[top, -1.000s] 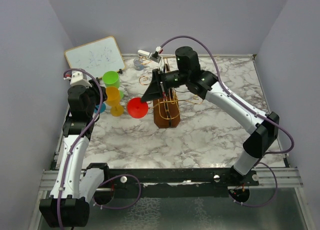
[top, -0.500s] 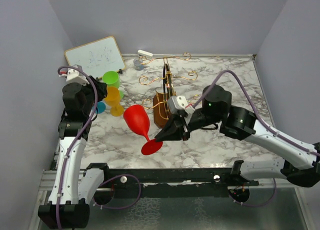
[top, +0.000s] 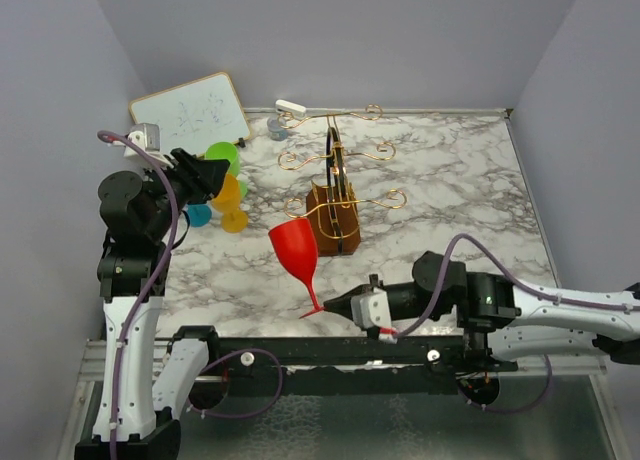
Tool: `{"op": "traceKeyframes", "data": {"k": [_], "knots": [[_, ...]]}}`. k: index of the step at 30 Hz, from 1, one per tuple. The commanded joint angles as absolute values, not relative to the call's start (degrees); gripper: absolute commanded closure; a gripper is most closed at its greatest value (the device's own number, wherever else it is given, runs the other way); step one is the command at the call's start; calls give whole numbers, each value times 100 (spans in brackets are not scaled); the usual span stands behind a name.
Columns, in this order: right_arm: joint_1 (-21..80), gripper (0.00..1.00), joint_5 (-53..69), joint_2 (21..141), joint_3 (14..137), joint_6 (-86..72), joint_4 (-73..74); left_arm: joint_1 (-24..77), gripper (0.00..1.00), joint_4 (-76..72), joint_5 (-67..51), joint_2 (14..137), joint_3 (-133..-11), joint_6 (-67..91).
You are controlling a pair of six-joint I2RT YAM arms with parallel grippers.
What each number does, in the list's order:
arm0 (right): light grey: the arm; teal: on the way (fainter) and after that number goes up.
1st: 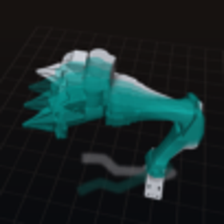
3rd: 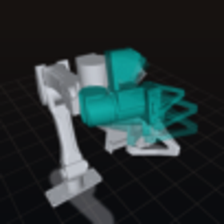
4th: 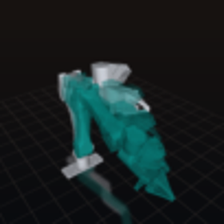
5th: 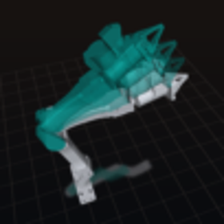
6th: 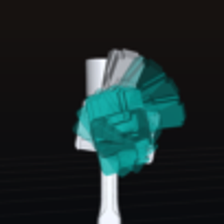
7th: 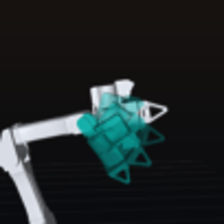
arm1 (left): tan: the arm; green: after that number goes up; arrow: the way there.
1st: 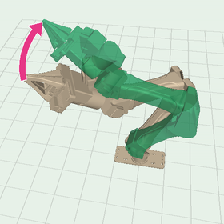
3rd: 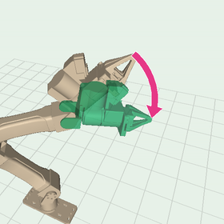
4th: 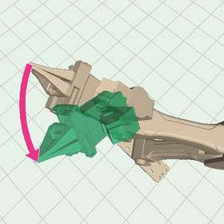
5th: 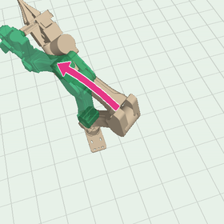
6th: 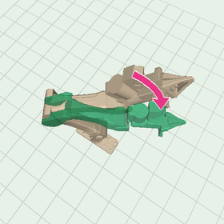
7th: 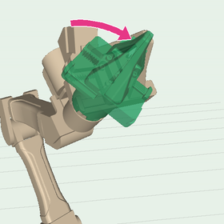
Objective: Take the wine glass off the wine glass rack
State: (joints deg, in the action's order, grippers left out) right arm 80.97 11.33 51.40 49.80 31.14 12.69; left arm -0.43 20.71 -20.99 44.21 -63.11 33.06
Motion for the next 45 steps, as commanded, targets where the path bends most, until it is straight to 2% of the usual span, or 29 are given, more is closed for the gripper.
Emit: {"op": "traceKeyframes", "data": {"k": [1,4,9,17,27,45], "knots": [[8958,99,-800,5110,4315,4551,627,-79,58,2186,-3579,4443,-6400,3671],[9457,99,-1660,5195,3877,5101,181,-83,58,2230,-4242,4420,-6349,3798],[9787,99,-2208,5262,3471,5666,-460,-56,53,2890,-5130,4355,-6286,3534],[10093,99,-3034,5471,2774,6925,-1352,168,48,3046,-5646,3977,-5159,3500],[10159,99,-3235,5734,2348,7757,-1840,419,48,3329,-5807,3778,-5043,3114],[10197,99,-3505,6493,1744,9633,-3019,729,47,4415,-4802,3847,-5102,2189]]}}
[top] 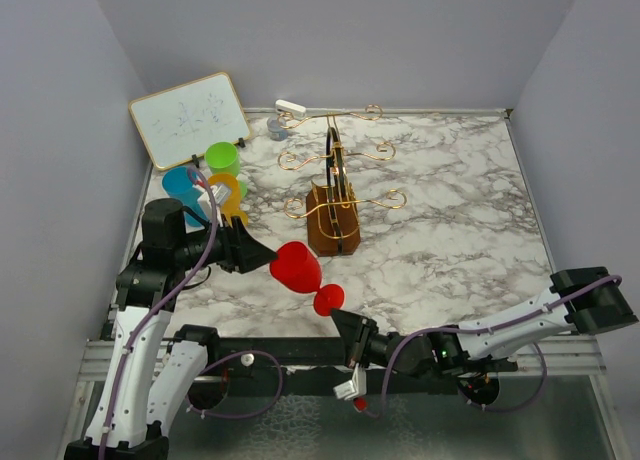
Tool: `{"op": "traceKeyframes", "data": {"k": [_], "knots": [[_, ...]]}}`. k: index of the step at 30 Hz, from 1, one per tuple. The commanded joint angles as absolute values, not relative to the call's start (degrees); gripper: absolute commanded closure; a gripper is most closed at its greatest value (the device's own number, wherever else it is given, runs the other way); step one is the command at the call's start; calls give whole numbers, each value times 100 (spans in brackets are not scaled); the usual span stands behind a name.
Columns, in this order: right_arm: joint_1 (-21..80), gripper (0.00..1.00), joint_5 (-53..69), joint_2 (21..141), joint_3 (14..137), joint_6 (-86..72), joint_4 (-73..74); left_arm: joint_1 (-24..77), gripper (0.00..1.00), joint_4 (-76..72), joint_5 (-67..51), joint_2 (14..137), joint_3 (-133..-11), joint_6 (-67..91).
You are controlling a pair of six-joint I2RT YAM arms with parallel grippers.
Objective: Take the wine glass off the wine glass rack
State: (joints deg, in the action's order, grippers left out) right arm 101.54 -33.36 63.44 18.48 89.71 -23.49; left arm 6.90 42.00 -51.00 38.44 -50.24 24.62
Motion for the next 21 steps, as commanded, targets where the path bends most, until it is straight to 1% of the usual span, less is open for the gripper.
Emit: {"op": "traceKeyframes", "data": {"k": [1,21], "knots": [[10197,99,-3511,6533,1708,9723,-3083,731,47,4420,-4786,3846,-5081,2183],[10199,99,-3513,7039,1967,10067,-3244,830,48,4427,-4728,3881,-4880,2114]]}}
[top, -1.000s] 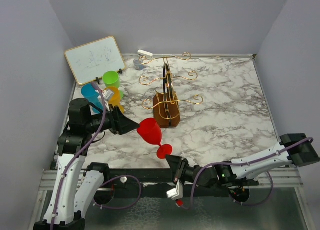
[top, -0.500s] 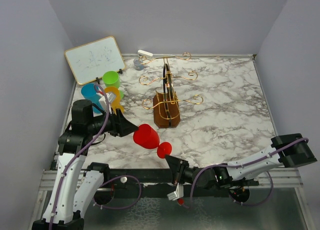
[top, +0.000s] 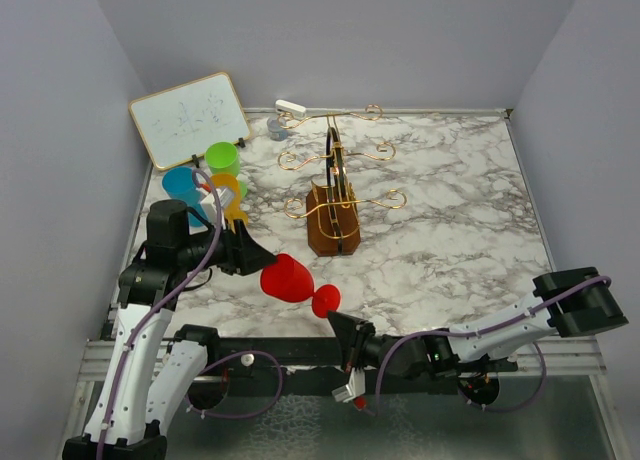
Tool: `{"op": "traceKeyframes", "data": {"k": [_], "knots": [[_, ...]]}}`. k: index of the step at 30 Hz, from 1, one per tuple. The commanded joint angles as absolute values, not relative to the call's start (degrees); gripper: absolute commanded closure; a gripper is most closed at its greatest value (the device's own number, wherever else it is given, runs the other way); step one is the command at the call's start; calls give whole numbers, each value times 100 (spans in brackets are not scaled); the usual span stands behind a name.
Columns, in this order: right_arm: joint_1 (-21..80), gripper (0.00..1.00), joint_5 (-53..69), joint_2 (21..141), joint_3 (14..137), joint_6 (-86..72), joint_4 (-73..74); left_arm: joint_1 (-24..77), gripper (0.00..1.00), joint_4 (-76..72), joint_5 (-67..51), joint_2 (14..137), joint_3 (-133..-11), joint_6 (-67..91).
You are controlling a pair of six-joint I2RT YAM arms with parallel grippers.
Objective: Take the wine glass off the wine glass rack
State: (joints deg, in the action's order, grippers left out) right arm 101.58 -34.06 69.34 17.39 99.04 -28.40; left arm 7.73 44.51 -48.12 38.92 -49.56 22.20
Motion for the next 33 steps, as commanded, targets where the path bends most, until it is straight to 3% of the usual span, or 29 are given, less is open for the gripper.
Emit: {"op": "traceKeyframes", "data": {"k": [1,4,7,9,10,11,14,16,17,21,33], "knots": [[10197,99,-3526,7066,2003,10023,-3246,839,49,4425,-4726,3862,-4874,2108],[10197,99,-3542,7105,2040,9979,-3311,869,51,4411,-4730,3850,-4833,2100],[10195,99,-3529,7162,2092,9973,-3388,887,60,4354,-4748,3853,-4763,2091],[10197,99,-3541,7219,2147,9958,-3424,897,79,4336,-4753,3864,-4739,2071],[10196,99,-3542,7243,2160,9936,-3428,897,95,4344,-4720,3867,-4744,2060],[10201,99,-3555,7269,2165,9914,-3427,896,100,4388,-4656,3875,-4765,2027],[10195,95,-3592,7309,2184,9804,-3360,895,100,4662,-4183,3933,-4975,1846],[10196,72,-3614,7291,2212,9628,-3157,896,100,4960,-3584,3989,-5198,1720],[10195,66,-3608,7276,2219,9519,-3018,896,100,5099,-3201,4013,-5323,1671],[10195,55,-3570,7195,2239,9126,-2539,896,100,5476,-2051,4064,-5637,1598],[10200,53,-3659,7181,2393,8577,-1875,892,100,5634,1147,4309,-5610,2195]]}}
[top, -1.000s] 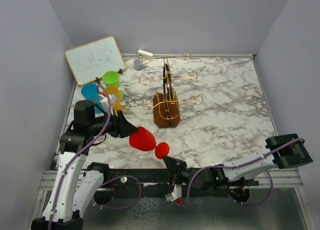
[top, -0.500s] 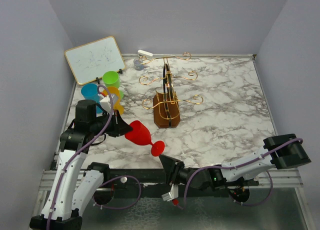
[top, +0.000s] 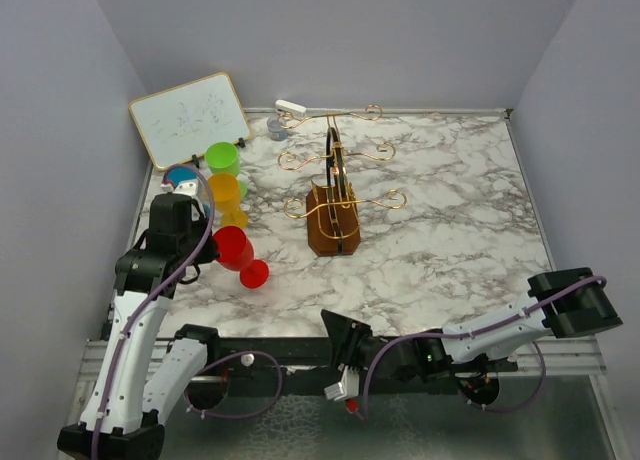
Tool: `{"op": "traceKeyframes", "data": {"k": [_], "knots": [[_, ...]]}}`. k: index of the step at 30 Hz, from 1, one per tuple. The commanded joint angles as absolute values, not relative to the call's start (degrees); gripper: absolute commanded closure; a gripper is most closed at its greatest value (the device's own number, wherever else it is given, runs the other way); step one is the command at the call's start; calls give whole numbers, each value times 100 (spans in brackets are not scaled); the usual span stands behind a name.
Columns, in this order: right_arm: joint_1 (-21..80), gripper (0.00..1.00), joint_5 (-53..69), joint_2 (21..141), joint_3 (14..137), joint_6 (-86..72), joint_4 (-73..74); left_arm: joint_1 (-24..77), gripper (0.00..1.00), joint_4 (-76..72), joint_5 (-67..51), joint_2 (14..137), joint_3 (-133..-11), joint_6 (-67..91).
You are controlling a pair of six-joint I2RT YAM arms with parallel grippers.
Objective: Take the wine glass off the wine glass rack
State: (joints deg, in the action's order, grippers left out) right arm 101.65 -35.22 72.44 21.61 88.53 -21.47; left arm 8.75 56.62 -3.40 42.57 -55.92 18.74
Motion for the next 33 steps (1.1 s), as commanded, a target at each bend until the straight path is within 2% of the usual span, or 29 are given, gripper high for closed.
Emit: {"op": "traceKeyframes", "data": {"k": [1,18,27,33], "knots": [[10196,53,-3677,7207,2406,8541,-1848,855,100,5634,1161,4420,-5634,2174],[10198,59,-4299,7270,2678,7633,-1759,593,99,4274,1931,5803,-5913,2158],[10195,59,-4452,7000,2705,7479,-1688,-237,99,3821,1533,6240,-5865,2153],[10195,59,-4491,6945,2753,7424,-1621,-360,97,3643,1532,6455,-5897,2189]]}}
